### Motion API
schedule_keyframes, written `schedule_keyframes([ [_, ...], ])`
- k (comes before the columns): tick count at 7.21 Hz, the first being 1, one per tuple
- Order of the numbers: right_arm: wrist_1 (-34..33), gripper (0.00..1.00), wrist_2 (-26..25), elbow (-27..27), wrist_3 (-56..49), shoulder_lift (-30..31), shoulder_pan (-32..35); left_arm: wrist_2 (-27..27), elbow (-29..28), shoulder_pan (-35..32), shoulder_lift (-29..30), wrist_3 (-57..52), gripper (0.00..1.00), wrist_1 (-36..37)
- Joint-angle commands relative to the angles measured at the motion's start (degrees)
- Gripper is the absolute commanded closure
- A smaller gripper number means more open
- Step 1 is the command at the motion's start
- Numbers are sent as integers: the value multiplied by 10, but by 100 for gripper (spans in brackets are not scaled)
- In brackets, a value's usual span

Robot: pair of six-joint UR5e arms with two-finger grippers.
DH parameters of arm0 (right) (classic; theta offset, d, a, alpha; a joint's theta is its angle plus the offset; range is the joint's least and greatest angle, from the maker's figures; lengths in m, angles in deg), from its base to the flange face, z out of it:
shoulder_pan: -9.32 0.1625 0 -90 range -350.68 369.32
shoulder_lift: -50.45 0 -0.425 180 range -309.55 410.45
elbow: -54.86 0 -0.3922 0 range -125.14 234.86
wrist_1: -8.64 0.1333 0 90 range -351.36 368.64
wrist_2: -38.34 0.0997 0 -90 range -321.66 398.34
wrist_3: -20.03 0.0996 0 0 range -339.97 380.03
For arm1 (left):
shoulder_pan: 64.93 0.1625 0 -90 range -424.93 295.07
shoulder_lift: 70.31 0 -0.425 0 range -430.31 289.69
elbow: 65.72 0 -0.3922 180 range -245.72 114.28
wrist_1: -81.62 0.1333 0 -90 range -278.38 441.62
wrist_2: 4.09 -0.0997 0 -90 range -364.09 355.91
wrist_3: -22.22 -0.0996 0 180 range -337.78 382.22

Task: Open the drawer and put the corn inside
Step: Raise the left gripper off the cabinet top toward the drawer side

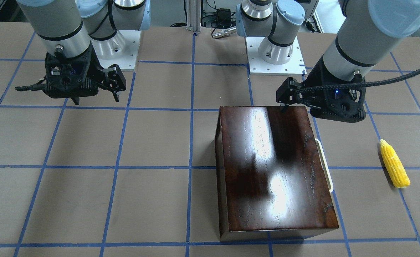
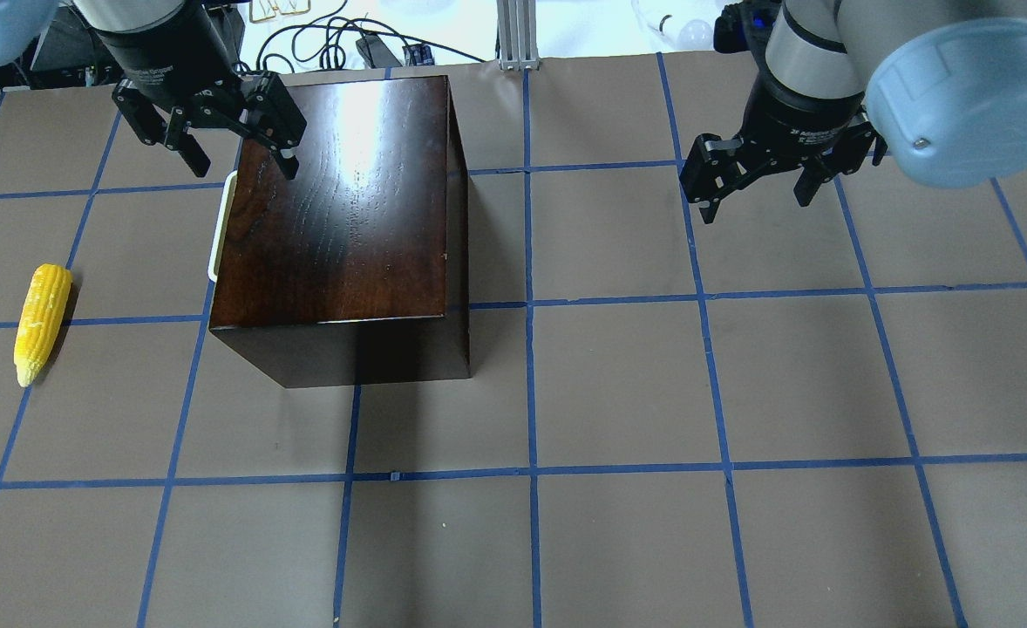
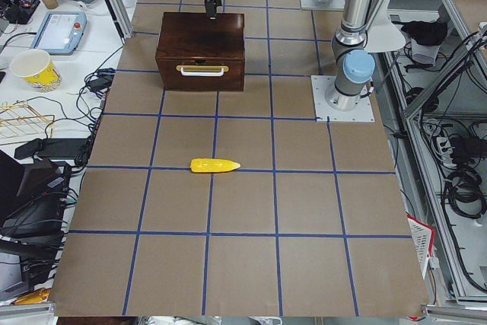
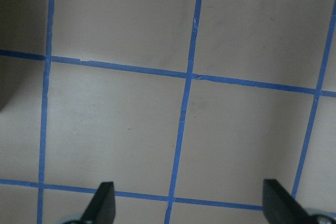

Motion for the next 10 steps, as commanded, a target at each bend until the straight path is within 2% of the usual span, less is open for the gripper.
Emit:
schedule_keyframes([
  [1,0,0,0,0,0,0,0,-1,1,0,-1,0,0,0],
  [6,0,0,0,0,0,0,0,2,0,5,0,-5,0,7],
  [7,0,0,0,0,0,0,0,1,-3,10,5,-4,0,26],
  [10,0,0,0,0,0,0,0,18,-9,74,8,-18,0,25],
])
